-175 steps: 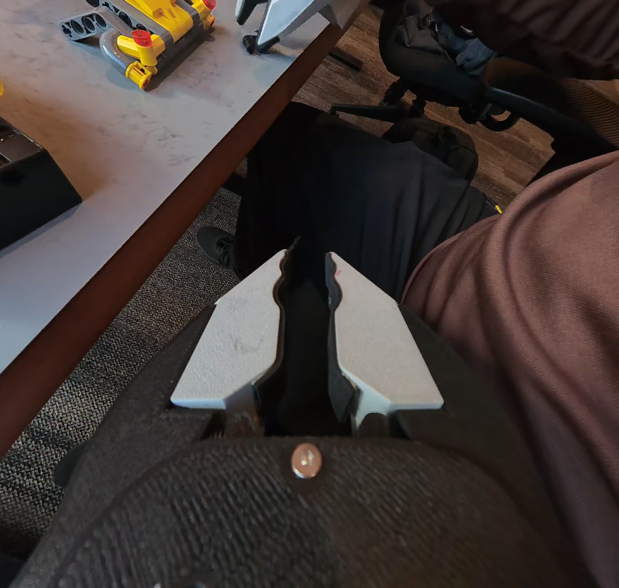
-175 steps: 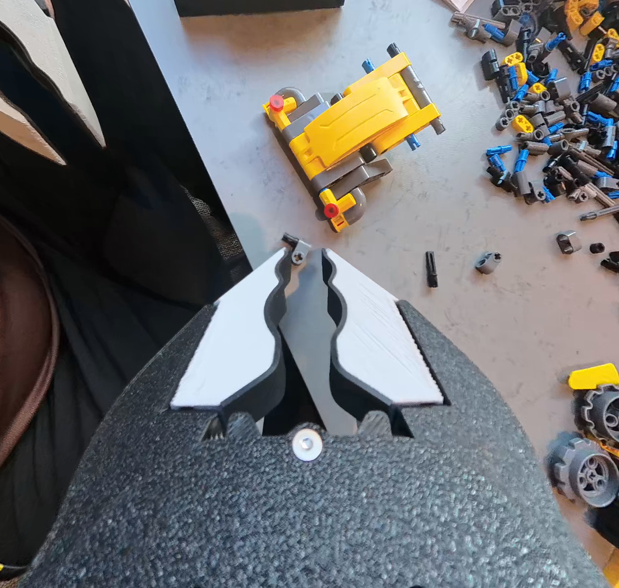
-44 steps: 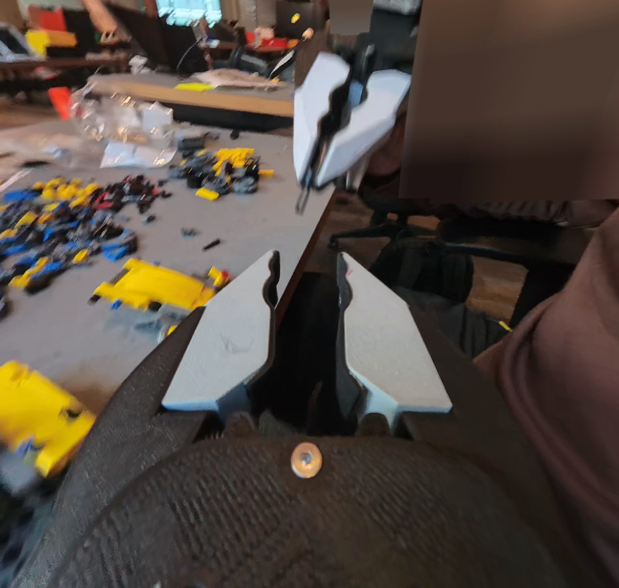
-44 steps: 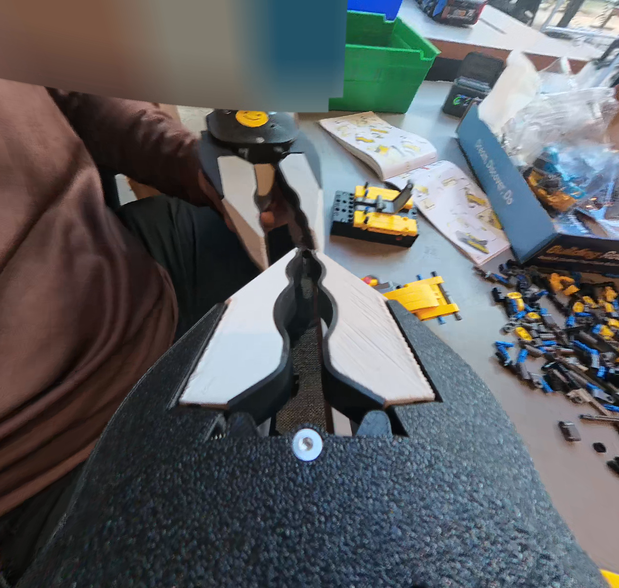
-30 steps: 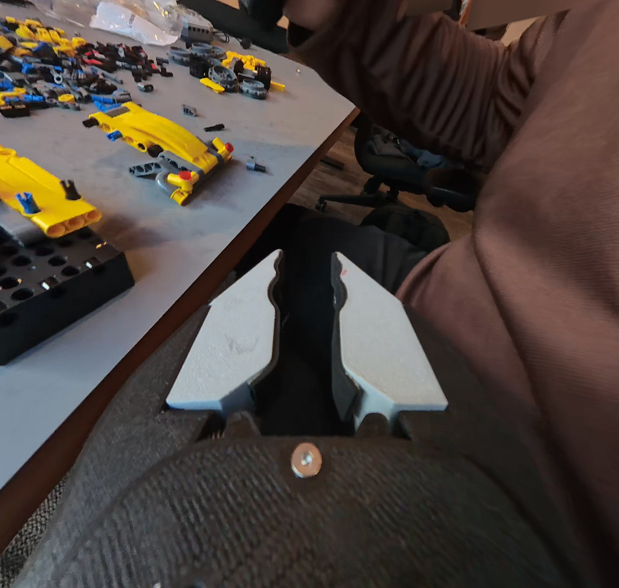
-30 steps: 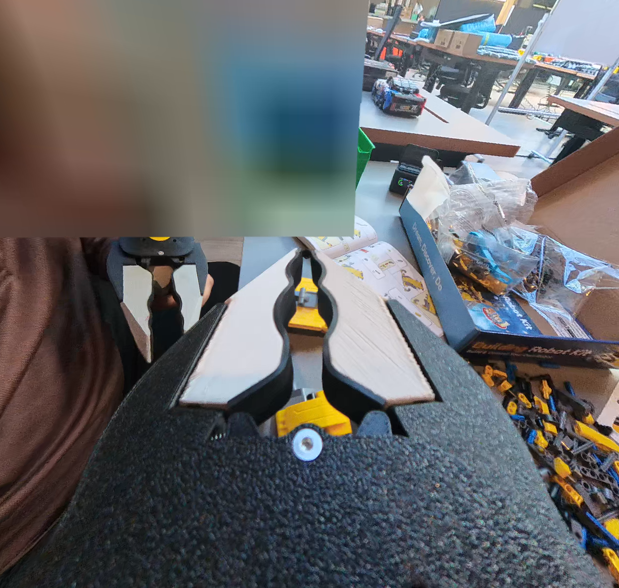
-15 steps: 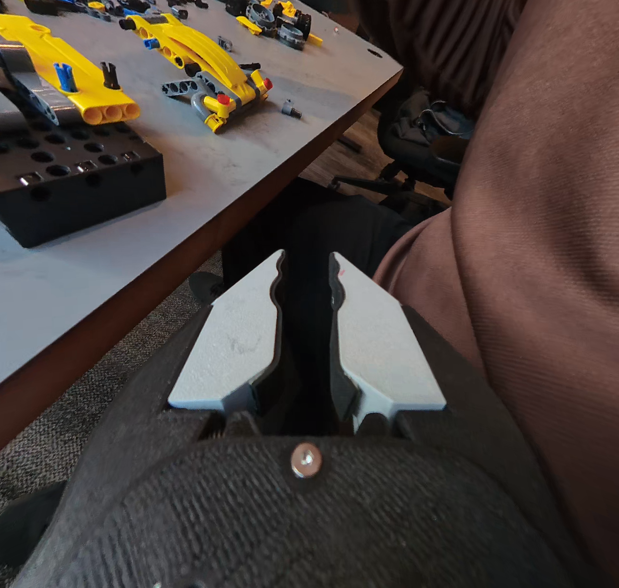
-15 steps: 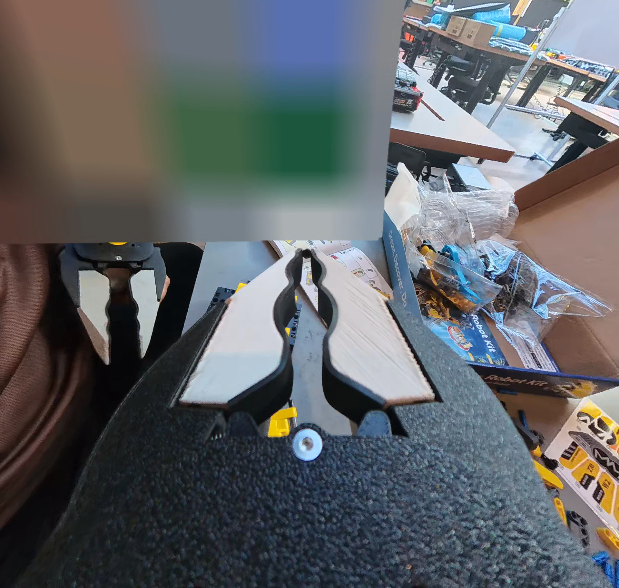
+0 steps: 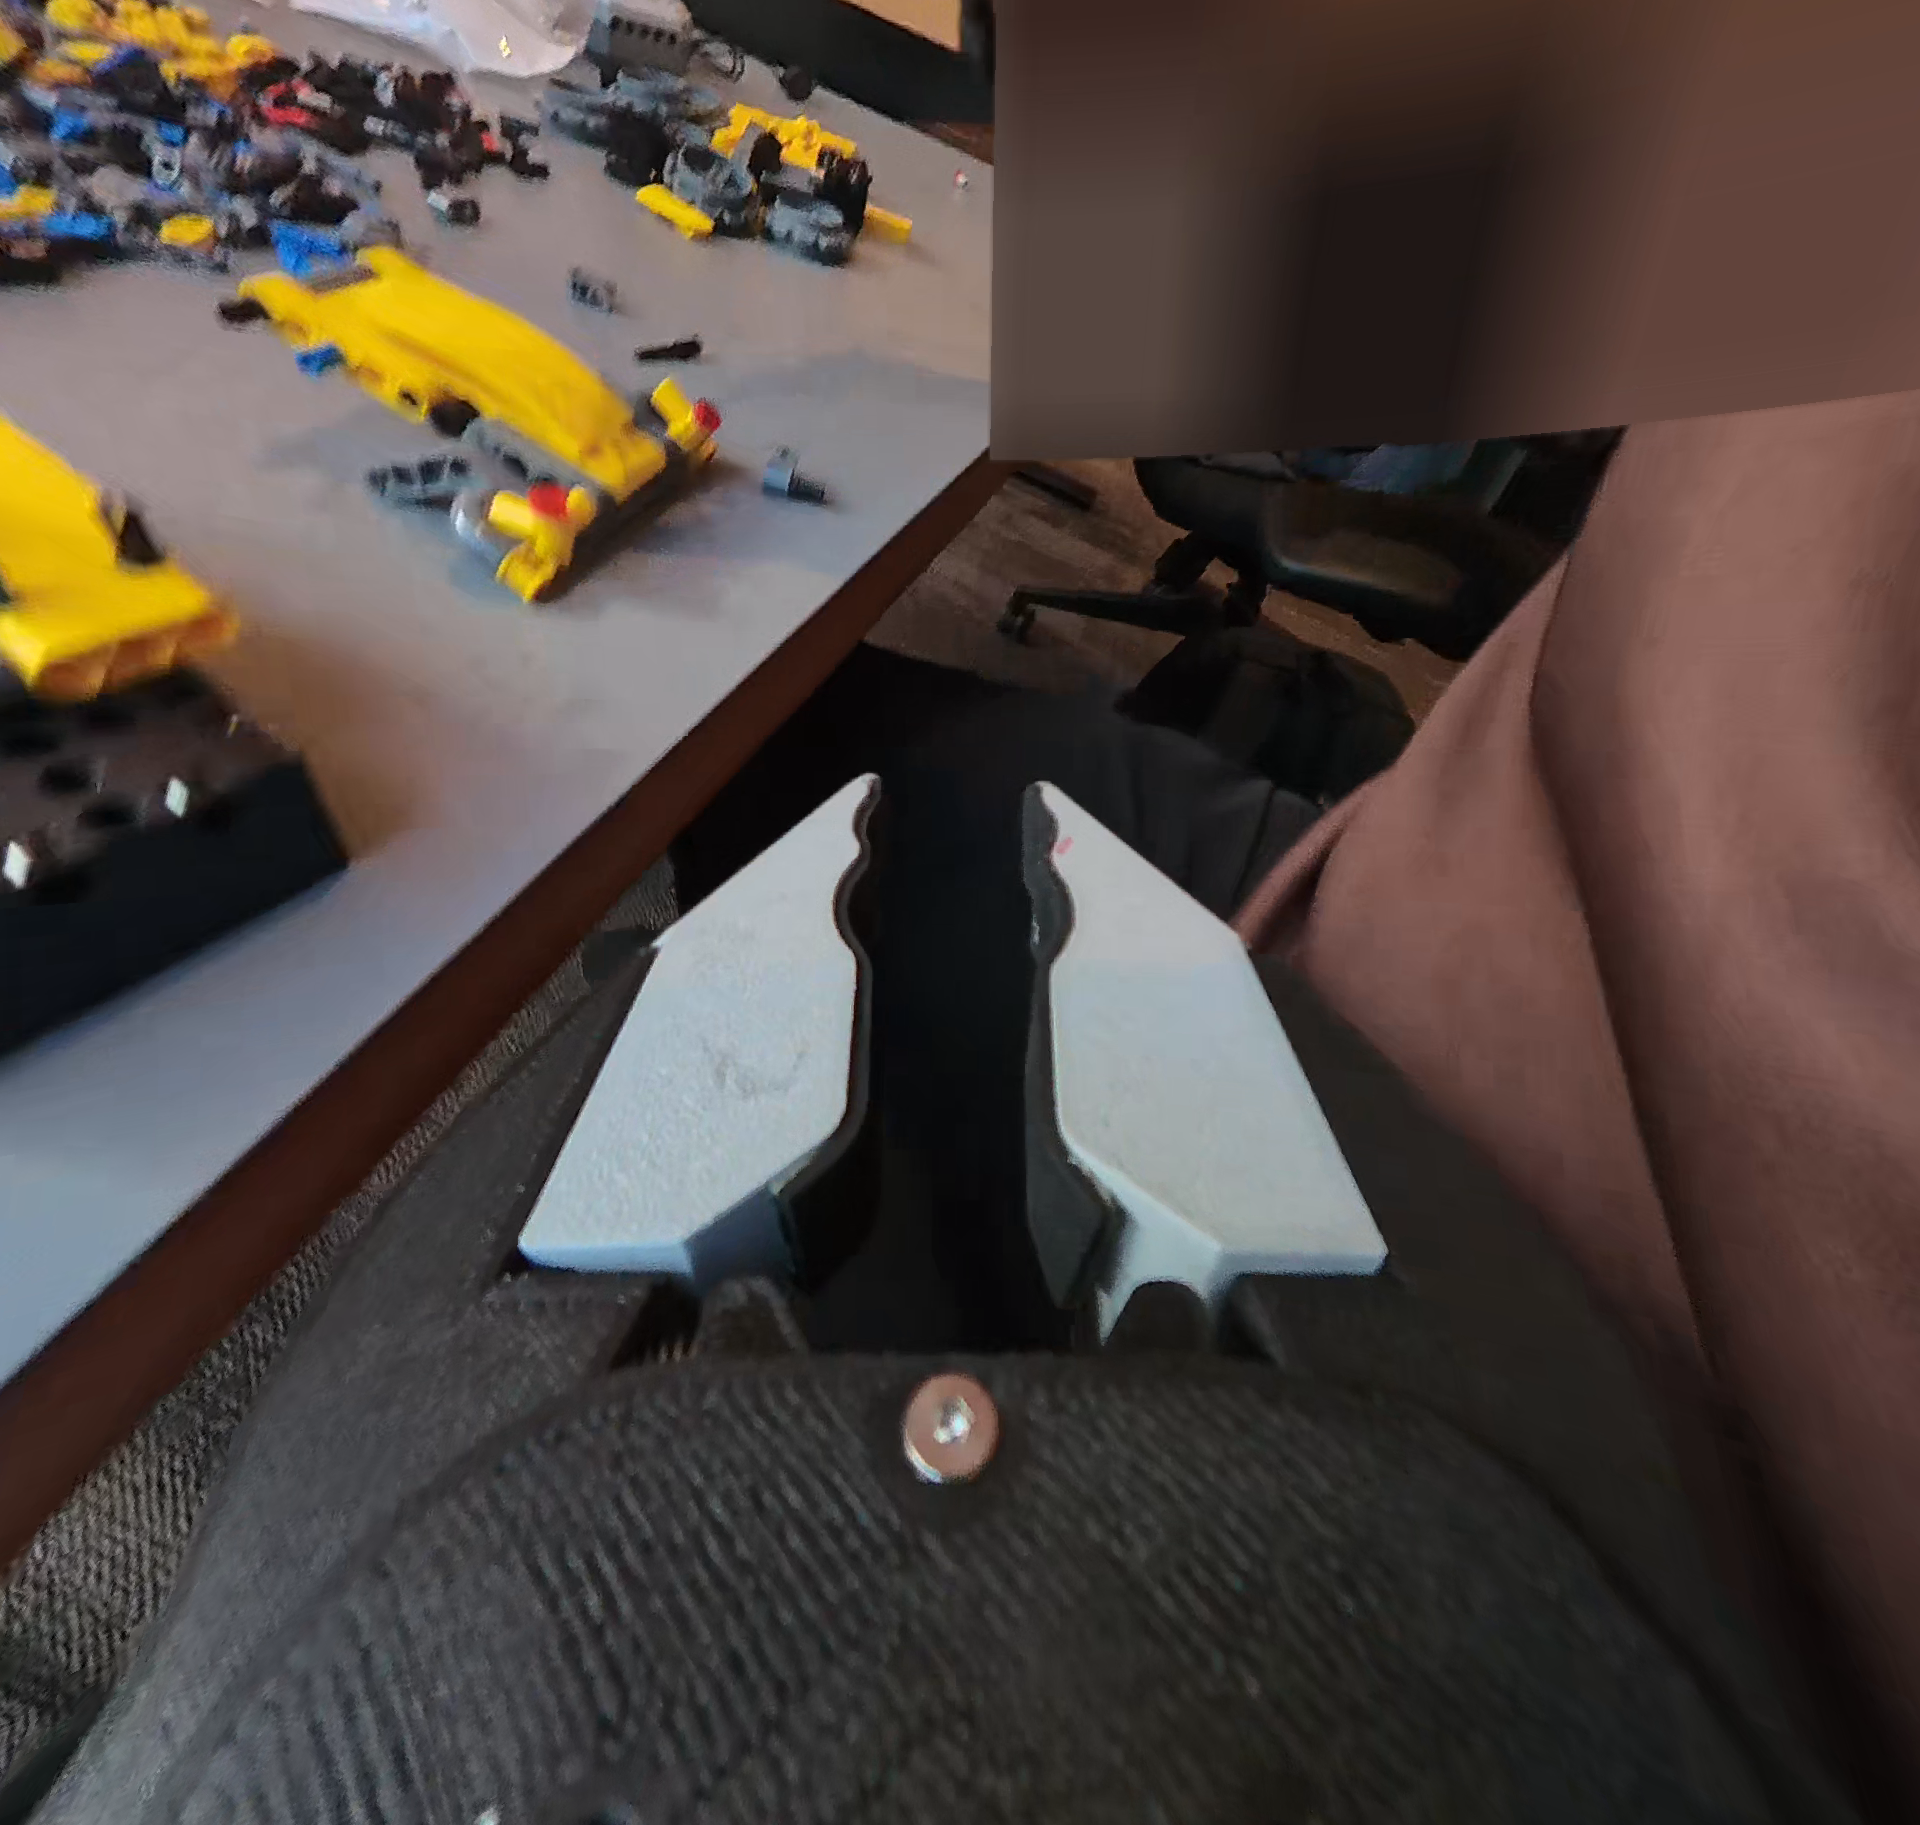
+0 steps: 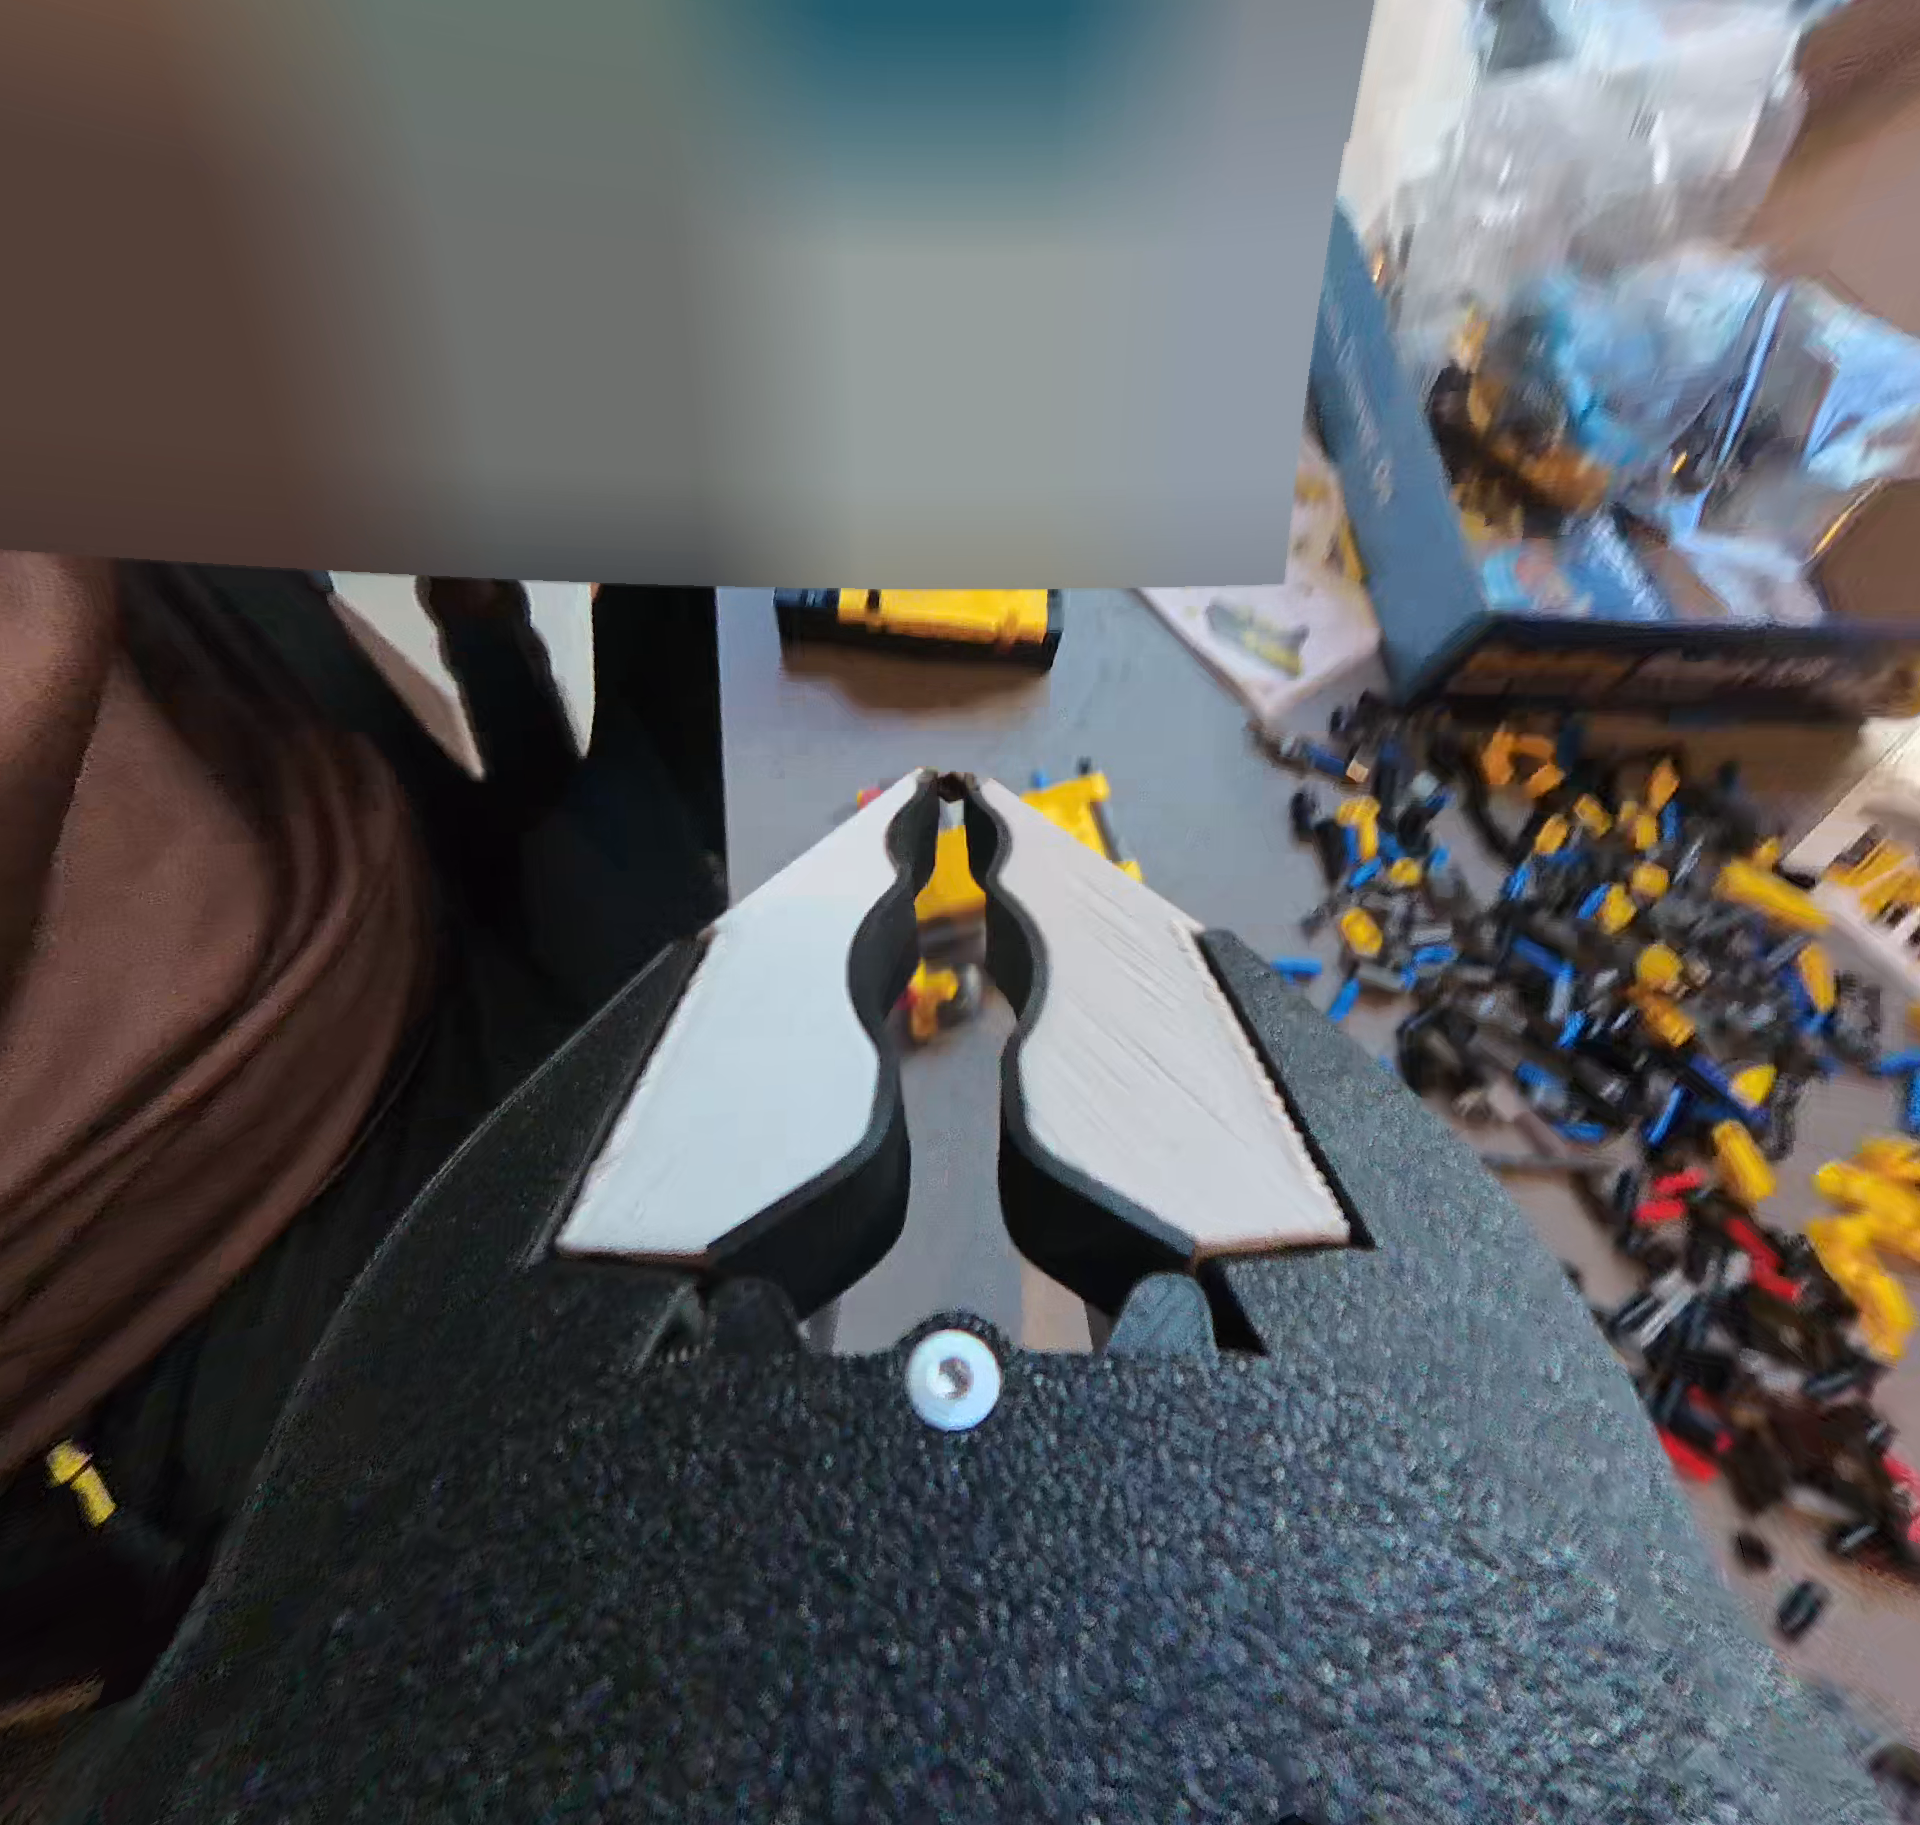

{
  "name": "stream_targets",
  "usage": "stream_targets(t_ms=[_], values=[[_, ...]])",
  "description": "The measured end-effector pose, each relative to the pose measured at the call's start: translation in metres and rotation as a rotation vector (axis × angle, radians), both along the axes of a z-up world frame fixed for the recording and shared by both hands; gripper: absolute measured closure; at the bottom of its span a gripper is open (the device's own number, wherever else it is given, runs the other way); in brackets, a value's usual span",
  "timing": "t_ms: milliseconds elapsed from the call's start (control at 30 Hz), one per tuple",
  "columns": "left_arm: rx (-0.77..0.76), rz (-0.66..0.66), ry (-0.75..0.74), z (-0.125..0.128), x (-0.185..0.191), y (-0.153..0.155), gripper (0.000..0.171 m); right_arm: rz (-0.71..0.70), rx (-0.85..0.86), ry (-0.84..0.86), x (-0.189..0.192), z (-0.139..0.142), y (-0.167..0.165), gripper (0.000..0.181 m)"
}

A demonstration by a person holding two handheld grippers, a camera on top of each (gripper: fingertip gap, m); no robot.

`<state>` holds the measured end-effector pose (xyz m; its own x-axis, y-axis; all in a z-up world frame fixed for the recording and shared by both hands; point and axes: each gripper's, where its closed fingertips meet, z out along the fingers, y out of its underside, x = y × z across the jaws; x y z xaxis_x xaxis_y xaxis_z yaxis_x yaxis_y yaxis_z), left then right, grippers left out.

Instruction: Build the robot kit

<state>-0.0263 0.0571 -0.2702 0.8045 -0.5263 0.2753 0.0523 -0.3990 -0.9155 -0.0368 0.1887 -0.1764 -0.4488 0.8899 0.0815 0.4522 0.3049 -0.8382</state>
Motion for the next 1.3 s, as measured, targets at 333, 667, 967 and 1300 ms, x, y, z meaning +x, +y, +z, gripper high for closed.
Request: stream_targets(t_ms=[333,667,967,1300], values=[[-0.025,-0.026,0.269,0.009,0.032,0.086,0.148,-0.071,-0.198,-0.112,0.045,-0.067,0.002,0.18],[-0.103,-0.042,0.422,-0.004,0.033,0.129,0.151,-0.049,-0.277,-0.113,0.048,-0.081,0.006,0.18],[-0.185,-0.107,0.477,-0.02,0.035,0.133,0.158,-0.046,-0.257,-0.103,0.051,-0.083,0.011,0.181],[-0.186,-0.115,0.46,-0.02,0.043,0.13,0.158,-0.009,-0.25,-0.135,0.05,-0.087,0.0,0.181]])
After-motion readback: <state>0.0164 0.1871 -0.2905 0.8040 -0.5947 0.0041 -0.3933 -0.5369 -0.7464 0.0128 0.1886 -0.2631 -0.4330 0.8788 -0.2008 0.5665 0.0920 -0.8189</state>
